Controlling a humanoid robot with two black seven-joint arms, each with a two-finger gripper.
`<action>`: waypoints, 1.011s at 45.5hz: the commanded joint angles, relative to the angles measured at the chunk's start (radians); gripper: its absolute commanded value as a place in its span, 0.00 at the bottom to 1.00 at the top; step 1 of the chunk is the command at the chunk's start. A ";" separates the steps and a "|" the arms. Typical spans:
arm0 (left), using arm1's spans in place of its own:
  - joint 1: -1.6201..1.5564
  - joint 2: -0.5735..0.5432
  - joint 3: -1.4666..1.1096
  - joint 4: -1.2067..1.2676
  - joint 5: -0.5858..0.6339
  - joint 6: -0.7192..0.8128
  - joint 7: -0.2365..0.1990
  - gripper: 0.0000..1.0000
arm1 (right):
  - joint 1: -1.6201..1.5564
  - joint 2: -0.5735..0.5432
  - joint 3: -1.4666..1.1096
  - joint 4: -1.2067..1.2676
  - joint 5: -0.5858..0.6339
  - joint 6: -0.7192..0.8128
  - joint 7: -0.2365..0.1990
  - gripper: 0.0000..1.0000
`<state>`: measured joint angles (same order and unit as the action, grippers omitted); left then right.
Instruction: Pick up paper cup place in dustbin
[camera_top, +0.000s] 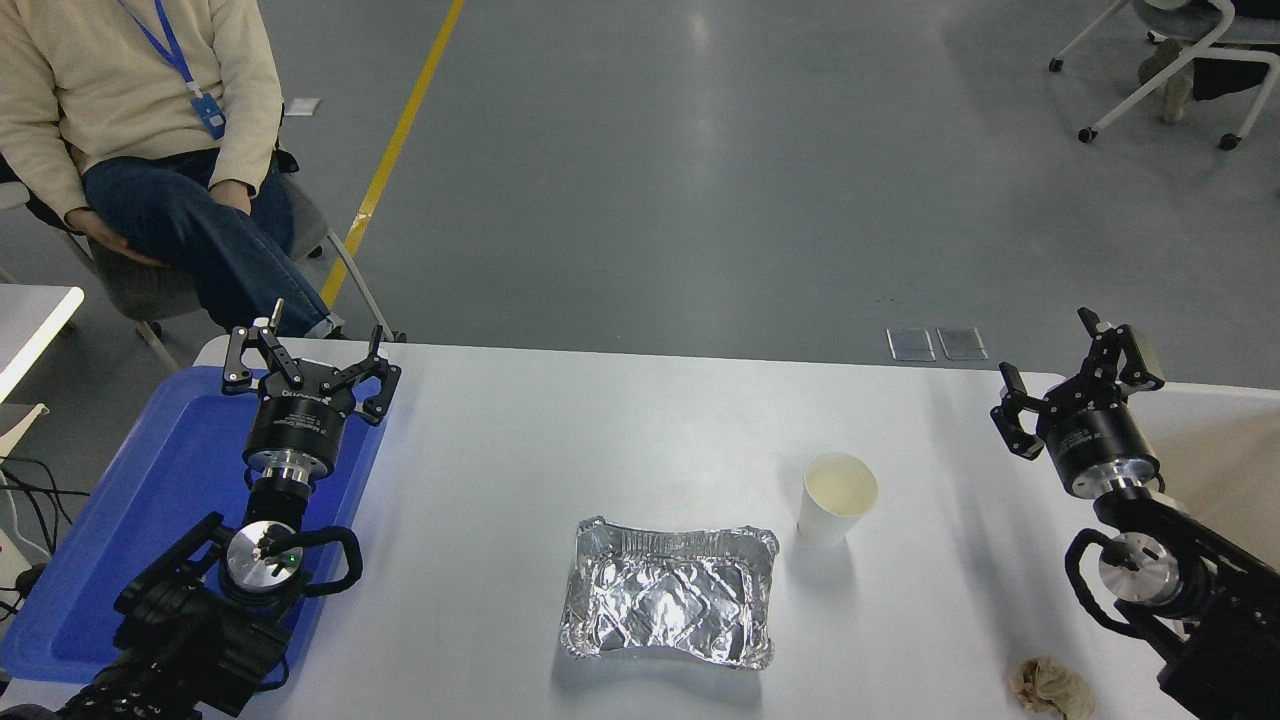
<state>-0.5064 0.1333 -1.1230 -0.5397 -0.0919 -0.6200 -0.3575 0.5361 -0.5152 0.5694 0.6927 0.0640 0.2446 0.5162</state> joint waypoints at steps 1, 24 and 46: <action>-0.001 -0.001 0.000 0.000 0.000 0.000 0.000 1.00 | 0.215 -0.146 -0.537 0.042 0.122 -0.013 -0.001 1.00; -0.001 -0.001 0.002 0.000 0.001 0.000 0.003 1.00 | 0.745 -0.247 -1.367 0.183 -0.033 0.191 -0.001 1.00; 0.000 0.000 0.002 0.001 0.000 0.000 0.002 1.00 | 1.295 0.024 -1.994 0.332 -0.337 0.466 -0.002 1.00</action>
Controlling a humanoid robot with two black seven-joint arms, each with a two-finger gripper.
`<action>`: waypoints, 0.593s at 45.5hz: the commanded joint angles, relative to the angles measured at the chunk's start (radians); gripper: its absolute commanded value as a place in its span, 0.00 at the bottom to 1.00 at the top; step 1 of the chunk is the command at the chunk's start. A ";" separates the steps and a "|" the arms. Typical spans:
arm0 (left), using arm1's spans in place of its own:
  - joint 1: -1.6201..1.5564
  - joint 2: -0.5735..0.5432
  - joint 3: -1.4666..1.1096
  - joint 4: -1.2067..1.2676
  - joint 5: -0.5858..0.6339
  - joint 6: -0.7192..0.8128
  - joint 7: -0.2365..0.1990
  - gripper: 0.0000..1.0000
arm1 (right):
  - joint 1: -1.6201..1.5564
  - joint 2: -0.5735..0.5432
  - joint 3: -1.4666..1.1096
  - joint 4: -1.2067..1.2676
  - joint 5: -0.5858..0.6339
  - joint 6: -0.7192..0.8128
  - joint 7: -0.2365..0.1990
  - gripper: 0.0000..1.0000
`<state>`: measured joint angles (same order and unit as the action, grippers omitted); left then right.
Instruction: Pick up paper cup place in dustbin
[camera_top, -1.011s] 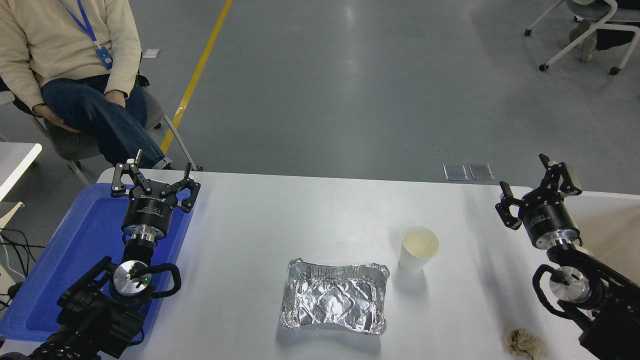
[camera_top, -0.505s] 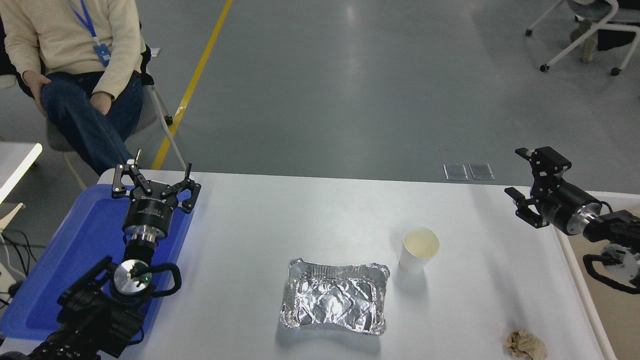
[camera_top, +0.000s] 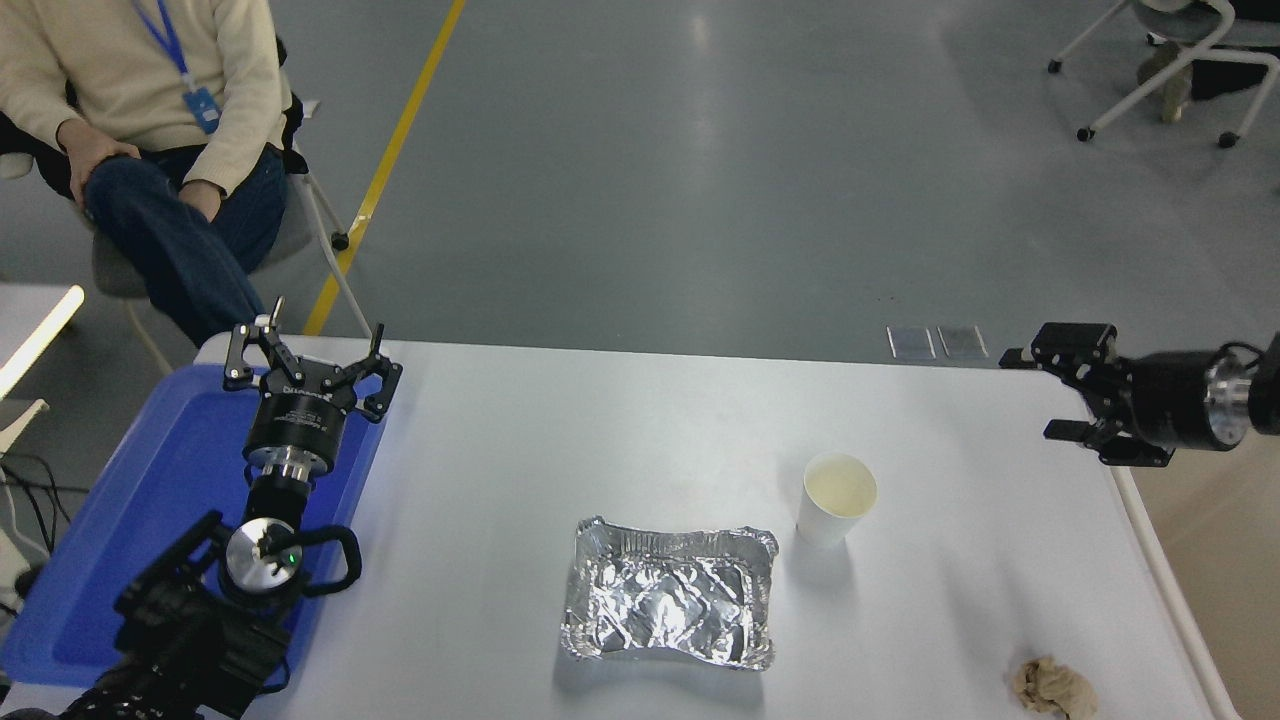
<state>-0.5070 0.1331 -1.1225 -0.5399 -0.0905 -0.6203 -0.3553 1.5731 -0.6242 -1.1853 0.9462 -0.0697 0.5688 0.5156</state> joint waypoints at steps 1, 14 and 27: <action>0.001 0.000 0.000 0.001 -0.002 0.001 -0.001 1.00 | 0.277 0.145 -0.244 0.083 -0.241 0.154 -0.002 1.00; 0.001 0.000 0.000 0.001 -0.002 0.001 -0.001 1.00 | 0.499 0.293 -0.214 0.186 -0.325 0.217 -0.104 1.00; 0.001 0.000 0.000 0.001 -0.002 0.001 -0.001 1.00 | 0.657 0.346 -0.088 0.235 -0.320 0.217 -0.301 1.00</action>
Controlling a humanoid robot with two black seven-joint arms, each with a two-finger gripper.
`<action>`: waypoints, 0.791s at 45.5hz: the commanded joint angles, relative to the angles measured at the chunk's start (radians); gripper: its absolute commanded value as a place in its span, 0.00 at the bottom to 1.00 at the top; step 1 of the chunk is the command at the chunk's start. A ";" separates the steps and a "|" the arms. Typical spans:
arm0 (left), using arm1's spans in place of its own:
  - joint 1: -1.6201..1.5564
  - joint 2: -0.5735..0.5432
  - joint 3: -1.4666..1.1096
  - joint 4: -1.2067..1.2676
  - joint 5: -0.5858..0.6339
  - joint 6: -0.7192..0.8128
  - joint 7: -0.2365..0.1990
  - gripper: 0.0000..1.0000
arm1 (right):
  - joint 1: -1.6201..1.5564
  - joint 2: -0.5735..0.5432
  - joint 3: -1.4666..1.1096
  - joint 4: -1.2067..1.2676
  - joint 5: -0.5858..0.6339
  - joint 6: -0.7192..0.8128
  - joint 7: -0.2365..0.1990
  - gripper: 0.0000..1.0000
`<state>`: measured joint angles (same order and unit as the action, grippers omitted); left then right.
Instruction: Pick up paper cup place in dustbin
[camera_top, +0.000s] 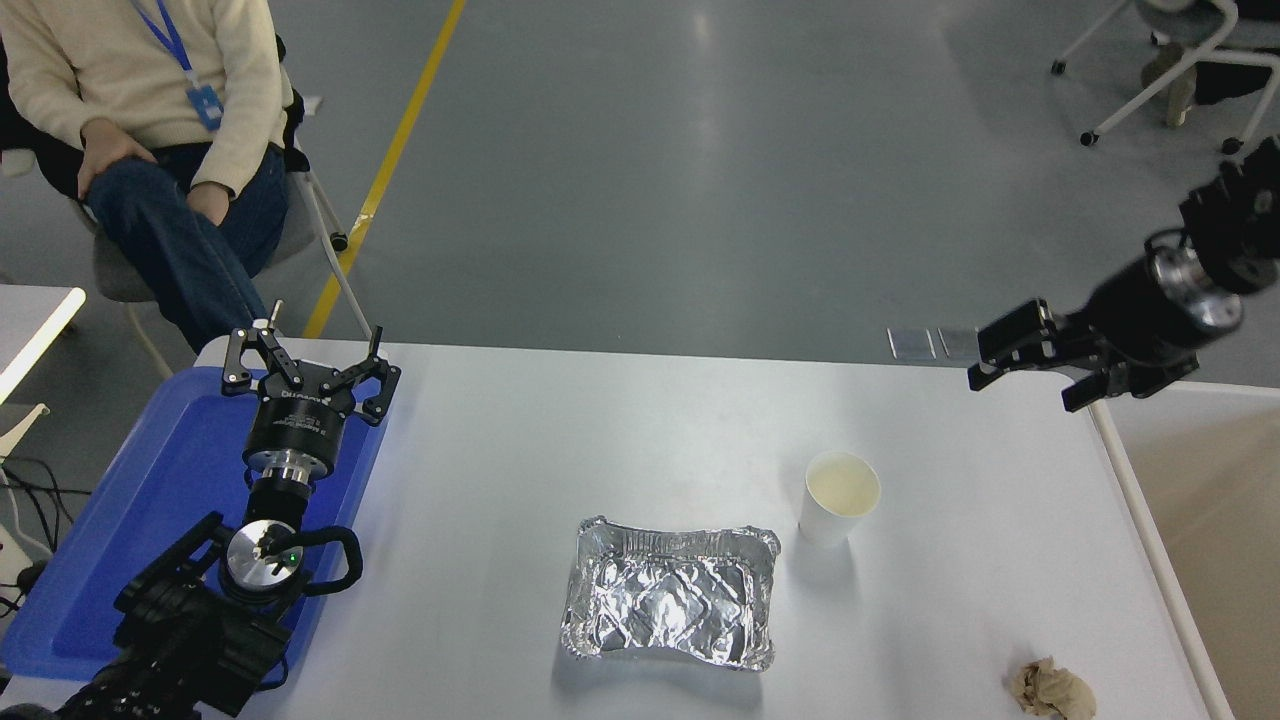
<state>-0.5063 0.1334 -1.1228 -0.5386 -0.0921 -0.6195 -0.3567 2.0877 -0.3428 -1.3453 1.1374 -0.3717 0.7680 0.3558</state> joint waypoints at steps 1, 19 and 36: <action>0.000 0.000 0.000 0.000 0.000 0.000 -0.001 1.00 | 0.147 0.073 0.081 0.044 -0.019 0.017 -0.152 1.00; 0.000 0.000 0.000 0.000 0.000 0.000 -0.001 1.00 | 0.155 0.120 0.150 0.045 -0.032 0.017 -0.201 1.00; 0.000 0.000 0.000 0.000 0.000 0.000 -0.001 1.00 | 0.092 0.113 0.167 0.035 -0.013 0.017 -0.199 1.00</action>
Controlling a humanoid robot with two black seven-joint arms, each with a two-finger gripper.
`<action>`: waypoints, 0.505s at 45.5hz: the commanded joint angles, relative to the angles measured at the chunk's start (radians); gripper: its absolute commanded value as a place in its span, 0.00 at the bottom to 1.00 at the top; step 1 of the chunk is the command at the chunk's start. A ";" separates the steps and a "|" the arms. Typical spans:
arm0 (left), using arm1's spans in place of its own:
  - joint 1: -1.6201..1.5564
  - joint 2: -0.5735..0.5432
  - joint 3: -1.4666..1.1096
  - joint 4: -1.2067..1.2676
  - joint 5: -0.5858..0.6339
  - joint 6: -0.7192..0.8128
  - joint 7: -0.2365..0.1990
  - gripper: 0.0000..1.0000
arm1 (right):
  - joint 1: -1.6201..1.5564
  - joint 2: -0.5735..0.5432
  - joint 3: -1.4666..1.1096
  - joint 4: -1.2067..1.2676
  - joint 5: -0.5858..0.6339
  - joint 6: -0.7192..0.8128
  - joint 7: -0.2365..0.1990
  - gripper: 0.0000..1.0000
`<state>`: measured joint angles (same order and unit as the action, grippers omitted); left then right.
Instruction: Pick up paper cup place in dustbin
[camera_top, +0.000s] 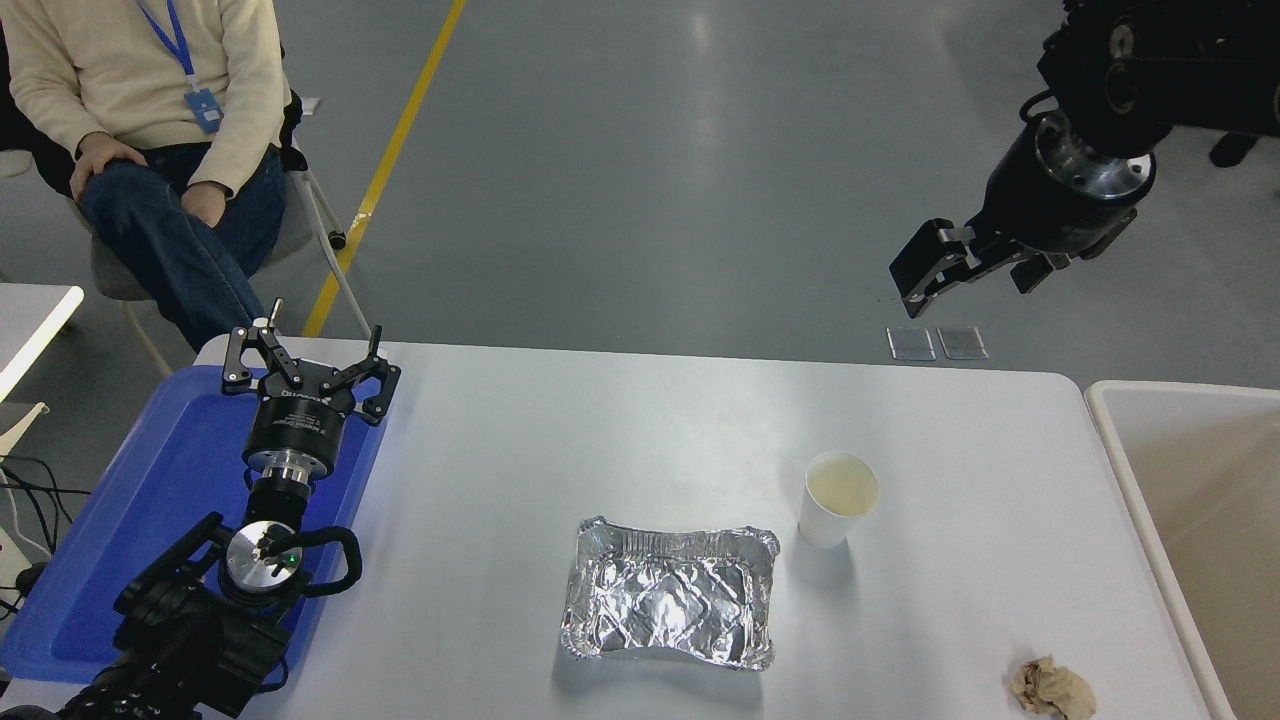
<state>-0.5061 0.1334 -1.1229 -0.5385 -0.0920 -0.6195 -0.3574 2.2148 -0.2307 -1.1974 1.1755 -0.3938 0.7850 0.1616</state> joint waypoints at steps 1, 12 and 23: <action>0.000 0.000 0.000 0.000 0.000 0.000 0.000 1.00 | -0.038 -0.001 0.019 -0.004 0.010 0.000 -0.005 0.99; 0.000 0.000 0.000 0.000 0.000 0.000 0.000 1.00 | -0.122 0.001 0.036 -0.004 0.026 0.000 -0.005 0.97; 0.000 0.000 0.000 0.000 0.002 0.000 0.002 1.00 | -0.277 -0.001 0.064 -0.004 0.039 -0.133 -0.005 0.98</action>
<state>-0.5061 0.1335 -1.1229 -0.5385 -0.0921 -0.6198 -0.3572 2.0685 -0.2301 -1.1646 1.1721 -0.3656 0.7730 0.1568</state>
